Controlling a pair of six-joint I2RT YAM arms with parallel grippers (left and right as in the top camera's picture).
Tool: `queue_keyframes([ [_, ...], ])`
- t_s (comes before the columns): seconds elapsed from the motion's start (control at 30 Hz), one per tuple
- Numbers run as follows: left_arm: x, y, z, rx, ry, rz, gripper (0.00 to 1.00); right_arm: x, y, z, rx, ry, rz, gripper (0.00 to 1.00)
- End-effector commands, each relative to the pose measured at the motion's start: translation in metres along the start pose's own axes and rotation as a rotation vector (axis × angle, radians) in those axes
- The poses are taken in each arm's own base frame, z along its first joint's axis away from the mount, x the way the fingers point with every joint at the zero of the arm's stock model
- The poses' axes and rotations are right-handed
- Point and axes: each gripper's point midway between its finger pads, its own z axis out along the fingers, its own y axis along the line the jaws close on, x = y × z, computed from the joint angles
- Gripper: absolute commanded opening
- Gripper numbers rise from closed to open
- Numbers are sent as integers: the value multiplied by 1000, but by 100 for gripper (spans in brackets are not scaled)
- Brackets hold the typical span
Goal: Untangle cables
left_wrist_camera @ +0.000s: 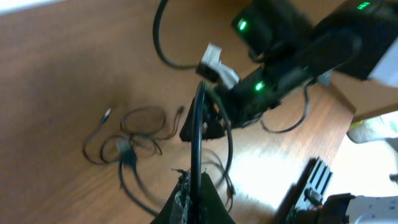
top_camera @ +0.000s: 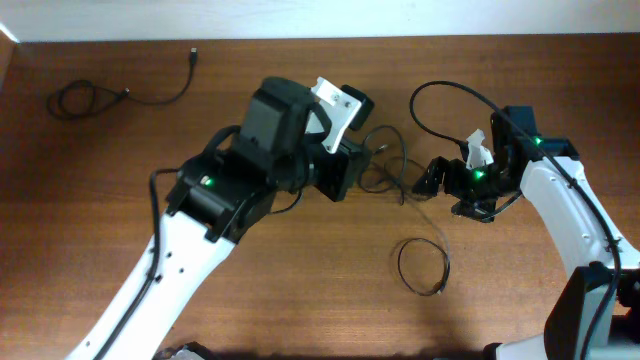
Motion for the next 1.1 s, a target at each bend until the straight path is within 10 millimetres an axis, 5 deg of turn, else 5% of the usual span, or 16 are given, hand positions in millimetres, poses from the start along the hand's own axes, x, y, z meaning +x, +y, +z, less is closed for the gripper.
queue_keyframes([
  [0.0,-20,-11,-22,-1,-94,61,0,1,-1,1,11,6,0,98],
  [0.17,-30,-2,-38,-93,-156,74,0,3,-1,1,13,13,3,98],
  [0.43,-58,-15,-74,-108,-315,125,0,5,4,1,-17,24,2,98],
  [0.6,-60,-12,-75,-122,-324,100,0,12,38,-4,-225,46,-217,98],
  [0.8,-57,-27,-73,2,-315,-136,0,3,56,-8,-318,-5,-348,98],
  [1.07,-51,-49,-72,153,-260,-285,0,-1,117,-41,-697,-139,-669,98],
])
